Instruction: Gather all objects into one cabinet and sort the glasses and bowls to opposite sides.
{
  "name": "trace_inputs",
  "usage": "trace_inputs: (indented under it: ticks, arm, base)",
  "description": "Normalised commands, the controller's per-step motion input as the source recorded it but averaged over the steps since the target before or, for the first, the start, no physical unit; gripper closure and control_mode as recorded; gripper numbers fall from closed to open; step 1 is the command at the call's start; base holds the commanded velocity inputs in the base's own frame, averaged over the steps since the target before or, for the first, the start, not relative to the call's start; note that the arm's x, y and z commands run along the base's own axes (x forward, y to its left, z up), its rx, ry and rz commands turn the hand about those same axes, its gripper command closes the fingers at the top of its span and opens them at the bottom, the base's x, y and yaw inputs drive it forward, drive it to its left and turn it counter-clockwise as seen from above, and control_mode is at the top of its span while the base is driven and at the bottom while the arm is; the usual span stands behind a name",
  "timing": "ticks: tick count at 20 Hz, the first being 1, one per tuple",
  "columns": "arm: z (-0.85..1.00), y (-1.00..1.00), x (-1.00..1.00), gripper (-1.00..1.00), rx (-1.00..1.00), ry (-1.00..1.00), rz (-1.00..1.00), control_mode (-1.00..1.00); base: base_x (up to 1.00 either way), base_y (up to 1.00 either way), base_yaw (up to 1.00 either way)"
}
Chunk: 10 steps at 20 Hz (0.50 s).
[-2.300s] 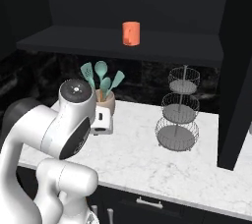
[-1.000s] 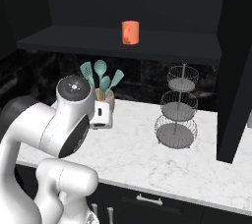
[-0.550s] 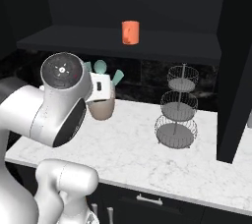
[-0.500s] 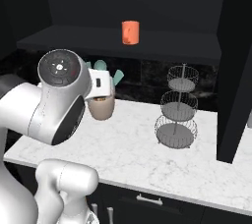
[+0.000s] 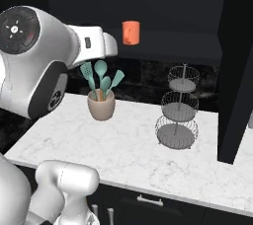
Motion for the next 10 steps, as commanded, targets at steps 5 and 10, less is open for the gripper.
trace_inputs:
  ticks: [5,10]
  arm:
    - [0.85,-0.27,0.00,-1.00,0.00,-0.22,-0.29,-1.00]
    - [0.54,0.12,0.00,-1.00,0.06,-0.25,-0.21,-1.00]
  base:
    - [0.00,0.00,0.00]
    - [0.00,0.00,0.00]
